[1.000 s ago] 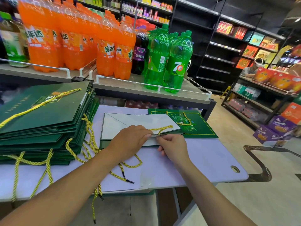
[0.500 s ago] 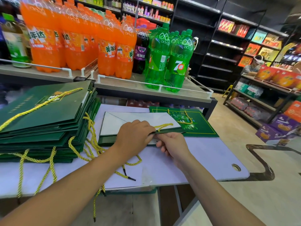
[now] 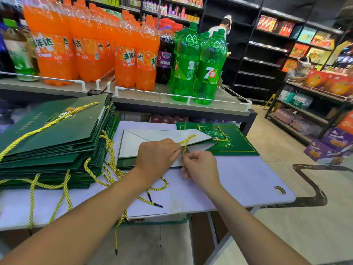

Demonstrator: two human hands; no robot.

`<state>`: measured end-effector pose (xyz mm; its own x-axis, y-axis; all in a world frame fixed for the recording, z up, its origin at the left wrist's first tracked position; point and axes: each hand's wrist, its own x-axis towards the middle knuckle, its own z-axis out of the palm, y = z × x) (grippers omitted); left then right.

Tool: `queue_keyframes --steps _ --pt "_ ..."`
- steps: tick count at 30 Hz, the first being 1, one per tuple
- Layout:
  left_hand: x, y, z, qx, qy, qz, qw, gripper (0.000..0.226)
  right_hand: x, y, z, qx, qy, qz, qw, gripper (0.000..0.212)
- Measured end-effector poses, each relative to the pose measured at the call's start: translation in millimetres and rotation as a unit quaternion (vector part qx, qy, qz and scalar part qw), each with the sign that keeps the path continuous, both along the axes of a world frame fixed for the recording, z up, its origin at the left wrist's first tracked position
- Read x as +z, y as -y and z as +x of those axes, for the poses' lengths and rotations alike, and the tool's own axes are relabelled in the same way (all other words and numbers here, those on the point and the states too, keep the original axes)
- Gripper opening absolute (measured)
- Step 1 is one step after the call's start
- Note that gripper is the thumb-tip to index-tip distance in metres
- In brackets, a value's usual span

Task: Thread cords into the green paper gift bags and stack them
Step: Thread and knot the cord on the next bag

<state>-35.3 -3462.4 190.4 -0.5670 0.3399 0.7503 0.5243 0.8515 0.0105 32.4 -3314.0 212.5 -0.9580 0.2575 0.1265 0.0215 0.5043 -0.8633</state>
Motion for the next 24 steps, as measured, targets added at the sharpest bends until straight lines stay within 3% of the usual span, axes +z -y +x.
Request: queue_keyframes --steps 4,6,8,10,11,15,17,20,24 --pt "-1.0 0.1 0.8 -0.010 0.001 -0.002 1.000 0.040 7.0 -3.4 8.0 0.015 0.037 0.001 0.999 0.030" --pt "-0.4 0.6 2.5 -0.012 0.016 -0.006 1.000 0.038 13.5 -9.8 14.1 0.019 0.033 0.090 0.995 0.036" --pt "1.7 1.3 4.8 -0.024 0.046 -0.025 0.998 0.027 27.8 -17.3 15.3 -0.039 -0.039 0.207 0.977 0.039" --pt "6.2 2.4 8.2 -0.042 0.093 -0.058 0.993 0.022 45.4 -27.5 3.8 -0.078 -0.053 0.272 0.958 0.029" --pt "9.4 3.2 9.5 -0.052 0.117 -0.077 0.989 0.029 52.8 -32.1 -4.3 -0.077 -0.017 0.303 0.950 0.025" --pt "24.6 18.4 15.1 -0.049 0.209 -0.073 0.974 0.057 47.1 -42.5 -32.7 -0.020 0.149 0.437 0.887 0.045" --pt "26.5 35.7 13.1 -0.010 0.249 -0.080 0.965 0.067 37.3 -41.2 -38.0 -0.006 0.162 0.442 0.882 0.037" --pt "20.0 60.6 9.3 0.056 0.329 -0.133 0.933 0.088 34.4 -39.0 -44.6 0.007 0.147 0.393 0.908 0.025" --pt "9.2 68.6 10.8 0.062 0.394 -0.139 0.906 0.097 37.2 -32.4 -57.3 0.053 0.105 0.336 0.935 0.010"
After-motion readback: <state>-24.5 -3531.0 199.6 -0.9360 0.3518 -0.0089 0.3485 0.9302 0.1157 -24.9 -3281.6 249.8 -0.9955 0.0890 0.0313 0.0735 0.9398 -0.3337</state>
